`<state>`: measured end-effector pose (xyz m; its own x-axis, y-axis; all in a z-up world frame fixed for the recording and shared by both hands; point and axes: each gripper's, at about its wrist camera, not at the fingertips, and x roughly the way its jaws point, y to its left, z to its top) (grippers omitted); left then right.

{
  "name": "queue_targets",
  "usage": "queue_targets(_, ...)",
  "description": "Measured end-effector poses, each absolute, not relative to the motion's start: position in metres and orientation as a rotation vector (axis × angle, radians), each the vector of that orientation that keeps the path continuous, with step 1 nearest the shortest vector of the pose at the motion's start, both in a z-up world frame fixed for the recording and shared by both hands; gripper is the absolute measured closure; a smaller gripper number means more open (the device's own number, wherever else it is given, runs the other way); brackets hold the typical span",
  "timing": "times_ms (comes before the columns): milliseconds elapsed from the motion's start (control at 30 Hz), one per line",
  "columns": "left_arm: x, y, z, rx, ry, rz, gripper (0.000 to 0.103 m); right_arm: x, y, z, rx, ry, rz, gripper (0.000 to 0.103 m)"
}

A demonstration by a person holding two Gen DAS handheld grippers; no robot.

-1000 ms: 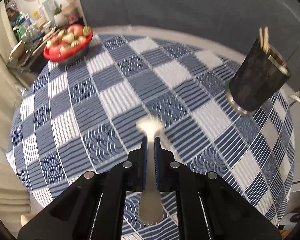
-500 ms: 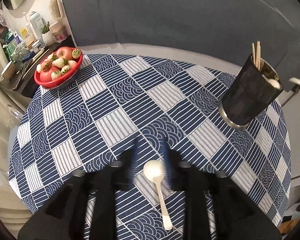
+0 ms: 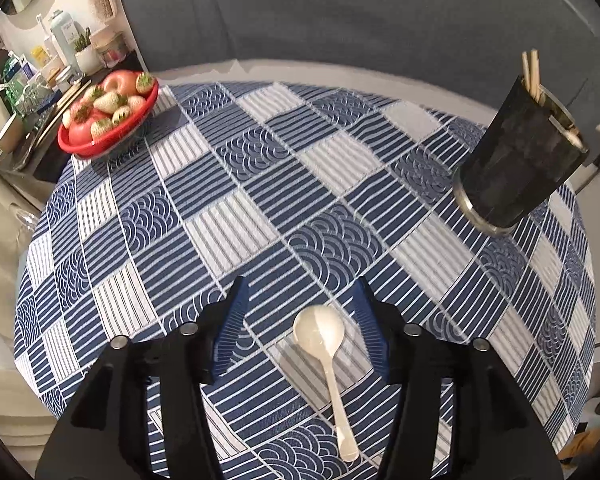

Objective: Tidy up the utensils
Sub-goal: 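Lift the labelled spoon with the right gripper while the left grips the plain spoon, then carry the plain white spoon upright with the left gripper toward the black cup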

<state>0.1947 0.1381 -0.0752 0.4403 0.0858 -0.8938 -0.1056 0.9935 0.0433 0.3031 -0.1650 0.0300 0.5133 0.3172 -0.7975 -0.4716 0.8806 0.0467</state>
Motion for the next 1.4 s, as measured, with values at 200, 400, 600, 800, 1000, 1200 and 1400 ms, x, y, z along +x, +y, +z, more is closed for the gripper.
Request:
queue_targets(200, 0.191, 0.145, -0.099, -0.025, 1.174, 0.140, 0.037, 0.303, -0.161, 0.032, -0.193, 0.913, 0.478, 0.091)
queue_targets(400, 0.185, 0.145, -0.124, -0.039, 1.245, 0.138, 0.036, 0.303, -0.158, 0.034, -0.207, 0.913, 0.482, 0.091)
queue_targets(600, 0.180, 0.141, -0.139, -0.043, 1.280, 0.142, 0.035, 0.303, -0.154, 0.033, -0.212, 0.915, 0.497, 0.091)
queue_targets(800, 0.179, 0.135, -0.156, -0.012, 1.321, 0.147, 0.035, 0.301, -0.149, 0.032, -0.228, 0.923, 0.511, 0.091)
queue_targets(1000, 0.176, 0.146, -0.156, -0.081, 1.293, 0.156, 0.053, 0.299, -0.149, 0.030, -0.231, 0.933, 0.519, 0.091)
queue_targets(1200, 0.174, 0.158, -0.154, -0.148, 1.289, 0.136, 0.092, 0.298, -0.145, 0.027, -0.236, 0.941, 0.533, 0.091)
queue_targets(1400, 0.159, 0.168, -0.147, -0.191, 1.230, 0.120, 0.094, 0.300, -0.143, 0.027, -0.244, 0.944, 0.537, 0.091)
